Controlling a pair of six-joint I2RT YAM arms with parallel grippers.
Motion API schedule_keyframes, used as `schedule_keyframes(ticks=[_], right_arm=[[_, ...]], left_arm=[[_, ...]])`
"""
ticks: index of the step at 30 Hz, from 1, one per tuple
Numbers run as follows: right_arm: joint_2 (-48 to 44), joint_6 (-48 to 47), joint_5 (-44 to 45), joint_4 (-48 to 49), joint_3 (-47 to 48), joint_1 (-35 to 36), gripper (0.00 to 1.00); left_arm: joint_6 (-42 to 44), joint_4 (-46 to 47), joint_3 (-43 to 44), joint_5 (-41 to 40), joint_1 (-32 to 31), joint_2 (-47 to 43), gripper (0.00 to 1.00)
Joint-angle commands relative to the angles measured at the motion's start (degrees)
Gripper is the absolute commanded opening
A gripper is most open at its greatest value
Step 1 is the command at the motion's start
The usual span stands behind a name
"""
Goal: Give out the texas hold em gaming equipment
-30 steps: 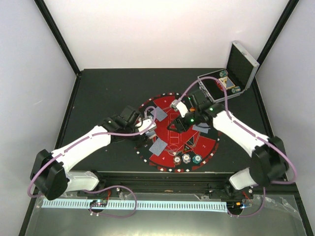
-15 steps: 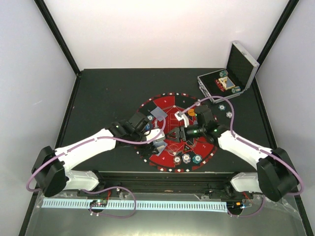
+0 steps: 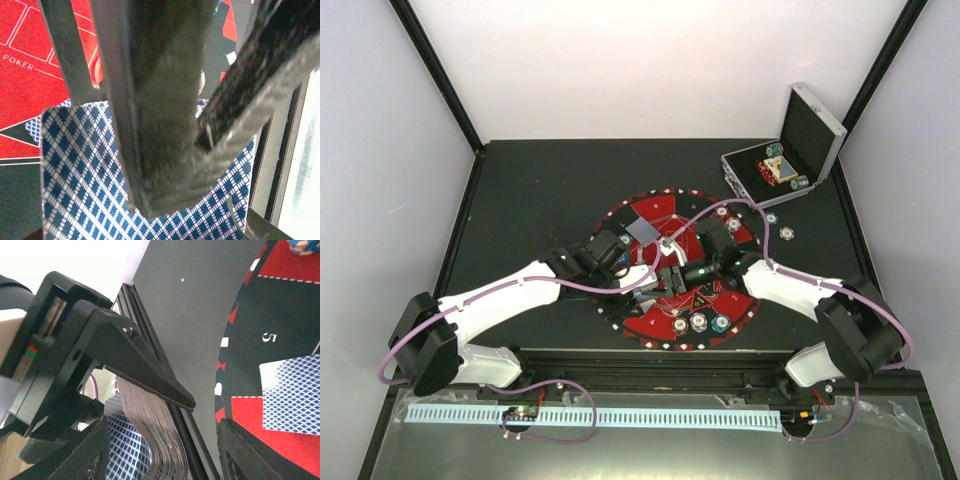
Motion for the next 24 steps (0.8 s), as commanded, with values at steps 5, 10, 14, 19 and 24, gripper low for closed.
schedule_keyframes(ticks=[5,10,14,19,24], right_arm=[[2.93,-3.12,0.00,-0.54,2.51,2.71,0.59],[3.71,-3.40,5.48,-3.43,3.07,2.76,0.54],[4.02,-3.35,5.85,-4.01,3.84,2.69,0.53],[4.77,-6.07,7.94,-10.23,6.70,2.71,0.50],[3.60,-8.70,11.49,-14.42,7.31,1.73,0.47]], left_arm=[[0.93,-0.39,1.81,0.86,-0.33,-0.38,0.37],[1.05,-0.21,1.69,1.01,-0.30,-0.98,0.38],[1.34,0.04,1.48,1.69,-0.33,-1.12,0.38],[1.37,0.08,1.40,1.38,-0.35,-1.16,0.38],[1.34,0.17,1.38,0.90,-0.36,-2.89,0.38]])
